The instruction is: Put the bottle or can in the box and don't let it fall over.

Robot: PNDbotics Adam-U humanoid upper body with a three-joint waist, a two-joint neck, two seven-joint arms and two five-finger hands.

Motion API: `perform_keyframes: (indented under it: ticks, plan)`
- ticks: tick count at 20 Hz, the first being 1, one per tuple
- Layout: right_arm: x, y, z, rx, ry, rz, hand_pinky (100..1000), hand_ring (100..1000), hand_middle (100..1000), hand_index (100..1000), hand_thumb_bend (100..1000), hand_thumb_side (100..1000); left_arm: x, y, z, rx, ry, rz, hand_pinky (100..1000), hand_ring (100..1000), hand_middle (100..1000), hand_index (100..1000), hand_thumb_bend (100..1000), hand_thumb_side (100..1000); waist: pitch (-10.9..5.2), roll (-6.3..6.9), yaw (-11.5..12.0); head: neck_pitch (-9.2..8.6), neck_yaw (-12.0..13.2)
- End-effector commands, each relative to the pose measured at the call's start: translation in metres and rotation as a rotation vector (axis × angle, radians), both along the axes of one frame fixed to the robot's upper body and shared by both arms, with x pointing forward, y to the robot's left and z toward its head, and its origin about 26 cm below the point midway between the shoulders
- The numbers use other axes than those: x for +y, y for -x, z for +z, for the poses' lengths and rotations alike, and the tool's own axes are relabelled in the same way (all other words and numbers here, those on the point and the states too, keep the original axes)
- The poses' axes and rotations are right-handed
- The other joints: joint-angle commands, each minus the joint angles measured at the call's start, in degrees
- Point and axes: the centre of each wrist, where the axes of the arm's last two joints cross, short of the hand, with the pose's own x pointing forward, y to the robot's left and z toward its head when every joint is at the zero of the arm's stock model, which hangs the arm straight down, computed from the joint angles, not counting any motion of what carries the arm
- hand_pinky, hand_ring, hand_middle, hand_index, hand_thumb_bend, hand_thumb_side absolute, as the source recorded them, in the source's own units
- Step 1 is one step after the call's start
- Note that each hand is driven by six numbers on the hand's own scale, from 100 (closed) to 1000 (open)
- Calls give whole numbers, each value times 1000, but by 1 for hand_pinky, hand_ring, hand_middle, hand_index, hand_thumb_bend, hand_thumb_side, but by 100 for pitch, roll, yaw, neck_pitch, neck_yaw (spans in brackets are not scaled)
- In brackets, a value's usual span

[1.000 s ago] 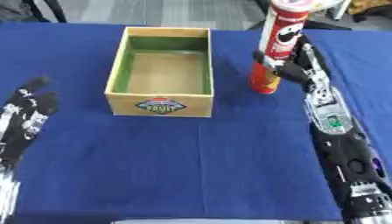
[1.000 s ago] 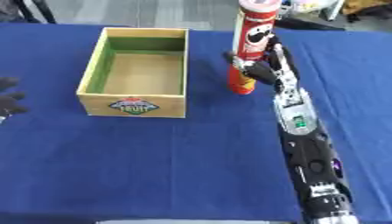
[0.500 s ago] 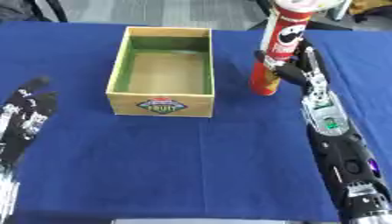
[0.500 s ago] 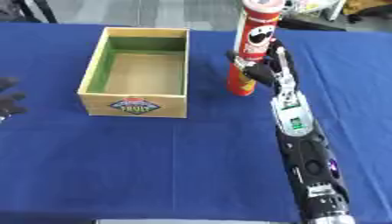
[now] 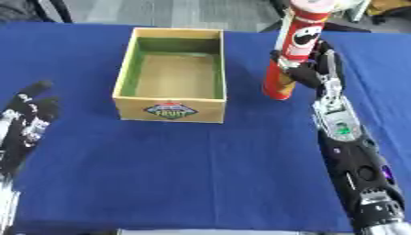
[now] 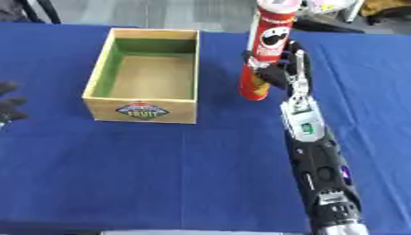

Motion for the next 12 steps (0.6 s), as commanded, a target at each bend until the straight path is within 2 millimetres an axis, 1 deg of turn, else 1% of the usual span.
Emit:
perform_keyframes:
  ticks: [1,2,5,12]
  plan:
    - [-1,-3,11,-41,-15,-20,477,485,425,562,401,100,0,-2,7,-24,-5,-8,742,836,882,920,667,727,-80,14,4,4,-10]
    - [-1,-3,12,-45,-18,-20,458,464,401,540,377,100,0,-2,7,-24,-5,-8,742,836,882,920,667,727,-83,13,2,3,-8]
    - [-1,-3,14,-58,-25,-14,436,442,377,518,346,100,0,-2,7,-23,-5,-8,742,836,881,920,667,727,-89,15,-6,8,-6]
    - [4,-4,32,-106,4,42,432,435,368,510,341,100,0,-1,7,-21,-4,-7,742,835,881,920,667,727,-111,27,-32,8,-16]
